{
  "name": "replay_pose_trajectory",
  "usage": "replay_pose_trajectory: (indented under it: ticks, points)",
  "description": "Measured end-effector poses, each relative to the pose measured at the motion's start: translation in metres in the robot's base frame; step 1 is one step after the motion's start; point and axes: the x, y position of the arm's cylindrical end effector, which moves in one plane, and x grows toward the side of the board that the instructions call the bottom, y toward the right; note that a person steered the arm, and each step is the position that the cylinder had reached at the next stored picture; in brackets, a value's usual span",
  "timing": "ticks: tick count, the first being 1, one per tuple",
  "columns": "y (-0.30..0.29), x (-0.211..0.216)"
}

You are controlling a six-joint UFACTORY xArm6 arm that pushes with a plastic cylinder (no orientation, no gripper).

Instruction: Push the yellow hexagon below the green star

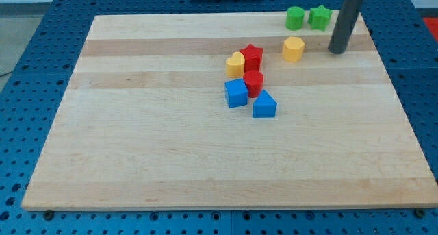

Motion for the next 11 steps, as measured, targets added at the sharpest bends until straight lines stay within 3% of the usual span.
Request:
replay_pose_trajectory:
  ticks: [1, 2, 3, 4, 5, 6, 7, 8, 9, 11]
  points:
    - [-0.030, 0.034]
    - [-0.076, 0.038]
    - [-0.088, 0.004]
    - [-0.056, -0.018]
    - [-0.055, -0.007]
    - [-0.104, -0.002]
    - [-0.149, -0.022]
    - [-0.146, -0.054]
    - [-0.106, -0.059]
    - [-0.133, -0.021]
